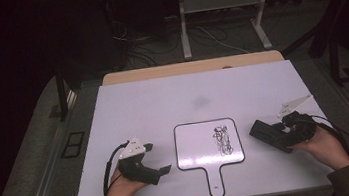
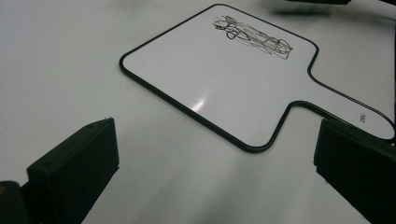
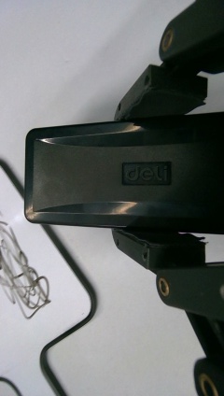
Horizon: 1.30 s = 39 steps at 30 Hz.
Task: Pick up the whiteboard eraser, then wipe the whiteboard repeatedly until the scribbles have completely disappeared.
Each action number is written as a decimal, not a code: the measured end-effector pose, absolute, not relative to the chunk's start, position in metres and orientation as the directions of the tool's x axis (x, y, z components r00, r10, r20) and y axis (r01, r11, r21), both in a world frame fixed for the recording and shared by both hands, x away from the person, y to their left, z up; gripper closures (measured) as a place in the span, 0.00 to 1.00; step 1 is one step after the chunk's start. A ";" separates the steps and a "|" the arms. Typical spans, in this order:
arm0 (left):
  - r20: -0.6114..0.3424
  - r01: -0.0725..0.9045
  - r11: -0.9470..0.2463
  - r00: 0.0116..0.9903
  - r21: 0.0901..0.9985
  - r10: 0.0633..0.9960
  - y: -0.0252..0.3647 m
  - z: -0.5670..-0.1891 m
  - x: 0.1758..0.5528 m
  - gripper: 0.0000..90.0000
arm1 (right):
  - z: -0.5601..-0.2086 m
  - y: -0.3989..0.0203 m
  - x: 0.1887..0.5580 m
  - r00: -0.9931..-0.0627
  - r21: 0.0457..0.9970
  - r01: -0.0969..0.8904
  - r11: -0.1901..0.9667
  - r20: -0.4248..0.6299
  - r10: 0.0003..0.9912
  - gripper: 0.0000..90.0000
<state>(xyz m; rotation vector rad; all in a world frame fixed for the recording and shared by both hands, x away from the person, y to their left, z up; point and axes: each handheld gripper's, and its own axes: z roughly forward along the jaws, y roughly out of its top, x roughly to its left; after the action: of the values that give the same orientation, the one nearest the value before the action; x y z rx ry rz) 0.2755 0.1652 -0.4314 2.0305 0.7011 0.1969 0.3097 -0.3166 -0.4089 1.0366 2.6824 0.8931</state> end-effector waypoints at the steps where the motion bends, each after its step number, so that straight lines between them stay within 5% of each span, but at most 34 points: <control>1: -0.137 0.398 -0.389 0.823 0.831 0.552 0.165 -0.431 0.275 0.00 | -0.409 -0.317 0.310 -0.756 0.571 0.572 0.589 0.088 0.649 0.43; 39: -0.137 0.393 -0.392 0.830 0.832 0.541 0.163 -0.431 0.275 0.00 | -0.390 -0.264 0.347 -0.788 0.598 0.539 0.593 0.110 0.605 0.43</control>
<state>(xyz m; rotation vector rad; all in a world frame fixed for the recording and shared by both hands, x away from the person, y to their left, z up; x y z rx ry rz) 0.2747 0.1630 -0.4307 2.0315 0.6876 0.1915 0.3472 -0.2639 -0.3903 0.9762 2.7096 0.9637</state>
